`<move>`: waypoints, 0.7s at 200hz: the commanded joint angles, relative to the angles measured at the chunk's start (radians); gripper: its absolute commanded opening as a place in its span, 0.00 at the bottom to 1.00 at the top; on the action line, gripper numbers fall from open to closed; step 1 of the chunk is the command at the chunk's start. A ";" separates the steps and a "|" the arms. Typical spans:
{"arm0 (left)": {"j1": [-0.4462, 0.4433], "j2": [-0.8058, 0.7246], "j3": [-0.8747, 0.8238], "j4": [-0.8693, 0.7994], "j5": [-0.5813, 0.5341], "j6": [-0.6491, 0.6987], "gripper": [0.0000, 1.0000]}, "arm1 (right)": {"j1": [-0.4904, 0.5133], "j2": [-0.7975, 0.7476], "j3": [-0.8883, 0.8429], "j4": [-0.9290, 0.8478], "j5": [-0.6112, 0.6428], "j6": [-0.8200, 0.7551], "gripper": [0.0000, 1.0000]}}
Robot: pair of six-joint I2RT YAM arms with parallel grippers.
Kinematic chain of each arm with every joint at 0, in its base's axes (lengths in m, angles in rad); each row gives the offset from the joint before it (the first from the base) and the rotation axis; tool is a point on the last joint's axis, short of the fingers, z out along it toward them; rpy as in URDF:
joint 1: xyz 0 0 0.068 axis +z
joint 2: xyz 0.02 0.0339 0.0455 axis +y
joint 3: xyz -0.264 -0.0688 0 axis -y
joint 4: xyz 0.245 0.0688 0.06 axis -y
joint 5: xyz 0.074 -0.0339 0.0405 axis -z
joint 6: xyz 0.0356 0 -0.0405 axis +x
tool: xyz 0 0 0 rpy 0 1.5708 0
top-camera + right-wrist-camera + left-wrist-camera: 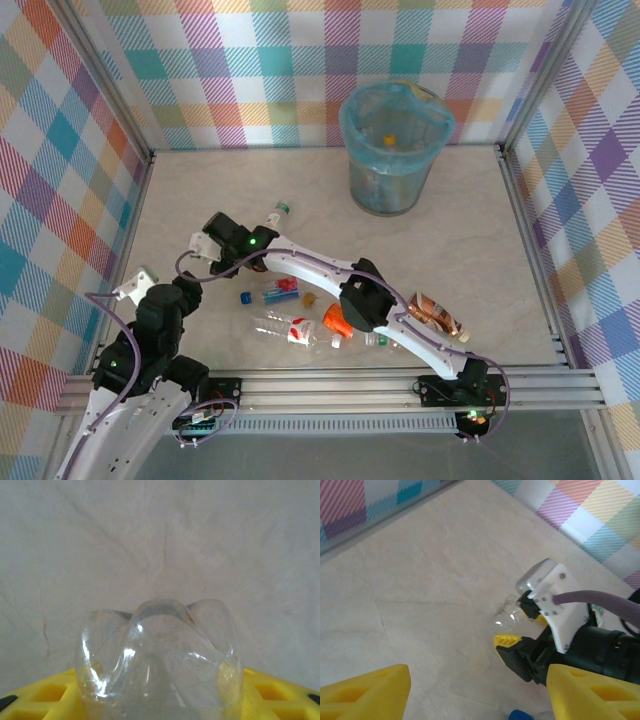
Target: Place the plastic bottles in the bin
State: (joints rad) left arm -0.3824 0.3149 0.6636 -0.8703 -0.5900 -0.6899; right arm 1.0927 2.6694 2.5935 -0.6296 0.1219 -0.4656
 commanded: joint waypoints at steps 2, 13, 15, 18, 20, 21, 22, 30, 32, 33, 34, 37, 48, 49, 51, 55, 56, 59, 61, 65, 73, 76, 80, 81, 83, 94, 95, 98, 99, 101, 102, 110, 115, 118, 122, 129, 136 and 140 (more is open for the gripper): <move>0.010 0.018 0.086 0.007 -0.075 0.101 0.72 | -0.003 -0.188 0.018 0.100 -0.043 -0.015 0.54; 0.010 0.036 0.126 0.015 -0.092 0.131 0.72 | -0.010 -0.229 0.015 0.124 -0.068 -0.003 0.54; 0.010 0.039 0.133 0.017 -0.094 0.136 0.72 | -0.012 -0.237 0.013 0.128 -0.074 -0.001 0.54; 0.010 0.045 0.144 0.021 -0.096 0.145 0.72 | -0.015 -0.248 0.011 0.135 -0.081 0.004 0.54; 0.010 0.048 0.153 0.023 -0.098 0.151 0.71 | -0.016 -0.256 0.009 0.140 -0.086 0.007 0.54; 0.010 0.050 0.157 0.025 -0.098 0.155 0.71 | -0.017 -0.258 0.009 0.141 -0.089 0.008 0.54; 0.010 0.052 0.161 0.027 -0.099 0.158 0.71 | -0.018 -0.262 0.009 0.144 -0.091 0.011 0.54; 0.010 0.067 0.191 0.042 -0.102 0.184 0.71 | -0.026 -0.291 0.009 0.161 -0.105 0.026 0.54; 0.010 0.071 0.199 0.047 -0.102 0.191 0.71 | -0.028 -0.298 0.009 0.163 -0.107 0.030 0.54; 0.010 0.073 0.204 0.047 -0.102 0.195 0.71 | -0.030 -0.302 0.010 0.164 -0.110 0.031 0.54; 0.010 0.075 0.206 0.049 -0.102 0.199 0.71 | -0.031 -0.305 0.010 0.167 -0.112 0.033 0.54; 0.010 0.081 0.219 0.056 -0.102 0.210 0.71 | -0.035 -0.315 0.009 0.172 -0.118 0.038 0.54; 0.010 0.109 0.258 0.084 -0.103 0.254 0.70 | -0.049 -0.351 0.009 0.190 -0.136 0.054 0.53; 0.010 0.112 0.260 0.087 -0.105 0.258 0.70 | -0.050 -0.355 0.009 0.192 -0.137 0.055 0.53; 0.010 0.117 0.265 0.091 -0.106 0.265 0.70 | -0.053 -0.362 0.008 0.195 -0.140 0.058 0.53; 0.010 0.128 0.277 0.098 -0.110 0.279 0.70 | -0.059 -0.374 0.010 0.202 -0.144 0.063 0.53; 0.011 0.131 0.279 0.100 -0.110 0.282 0.70 | -0.061 -0.378 0.010 0.204 -0.145 0.064 0.53; 0.010 0.139 0.288 0.105 -0.112 0.292 0.70 | -0.066 -0.387 0.009 0.209 -0.148 0.067 0.53; 0.010 0.145 0.293 0.110 -0.113 0.297 0.70 | -0.069 -0.394 0.009 0.212 -0.150 0.070 0.53; 0.010 0.155 0.301 0.120 -0.114 0.311 0.70 | -0.078 -0.407 0.009 0.219 -0.154 0.075 0.53; 0.010 0.179 0.321 0.150 -0.101 0.344 0.70 | -0.094 -0.431 0.009 0.231 -0.161 0.082 0.53; 0.010 0.188 0.326 0.163 -0.091 0.357 0.70 | -0.101 -0.442 0.008 0.236 -0.163 0.086 0.53; 0.010 0.200 0.334 0.182 -0.075 0.374 0.70 | -0.110 -0.454 0.008 0.239 -0.164 0.090 0.52; 0.010 0.202 0.337 0.186 -0.070 0.378 0.70 | -0.114 -0.457 0.008 0.241 -0.164 0.092 0.52; 0.010 0.210 0.341 0.195 -0.061 0.386 0.70 | -0.120 -0.463 0.008 0.245 -0.166 0.095 0.52; 0.010 0.258 0.371 0.243 -0.004 0.418 0.70 | -0.154 -0.496 -0.003 0.266 -0.171 0.112 0.52; 0.010 0.264 0.374 0.248 0.005 0.421 0.70 | -0.158 -0.500 -0.004 0.269 -0.171 0.113 0.52; 0.010 0.279 0.384 0.260 0.027 0.430 0.70 | -0.169 -0.509 -0.010 0.278 -0.173 0.119 0.52; 0.010 0.284 0.387 0.265 0.034 0.433 0.70 | -0.172 -0.512 -0.012 0.281 -0.174 0.120 0.52; 0.010 0.293 0.394 0.273 0.046 0.438 0.70 | -0.180 -0.519 -0.018 0.289 -0.175 0.122 0.52; 0.010 0.300 0.398 0.277 0.056 0.440 0.70 | -0.184 -0.521 -0.019 0.292 -0.175 0.124 0.52; 0.010 0.350 0.430 0.304 0.121 0.457 0.70 | -0.216 -0.543 -0.033 0.317 -0.179 0.137 0.52; 0.010 0.385 0.452 0.320 0.161 0.464 0.71 | -0.237 -0.554 -0.037 0.326 -0.180 0.145 0.52; 0.010 0.406 0.465 0.327 0.185 0.468 0.71 | -0.249 -0.560 -0.039 0.331 -0.180 0.149 0.52; 0.010 0.433 0.484 0.338 0.218 0.473 0.71 | -0.267 -0.564 -0.042 0.337 -0.181 0.156 0.52; 0.010 0.486 0.517 0.354 0.276 0.478 0.71 | -0.299 -0.575 -0.046 0.351 -0.185 0.166 0.51; 0.010 0.538 0.552 0.367 0.339 0.480 0.71 | -0.330 -0.583 -0.053 0.368 -0.188 0.176 0.51; 0.010 0.563 0.572 0.373 0.373 0.480 0.71 | -0.347 -0.588 -0.058 0.379 -0.187 0.182 0.51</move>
State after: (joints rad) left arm -0.3824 0.7513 1.1347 -0.6159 -0.4648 -0.2775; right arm 0.8303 2.1334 2.5614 -0.3500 -0.0406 -0.3454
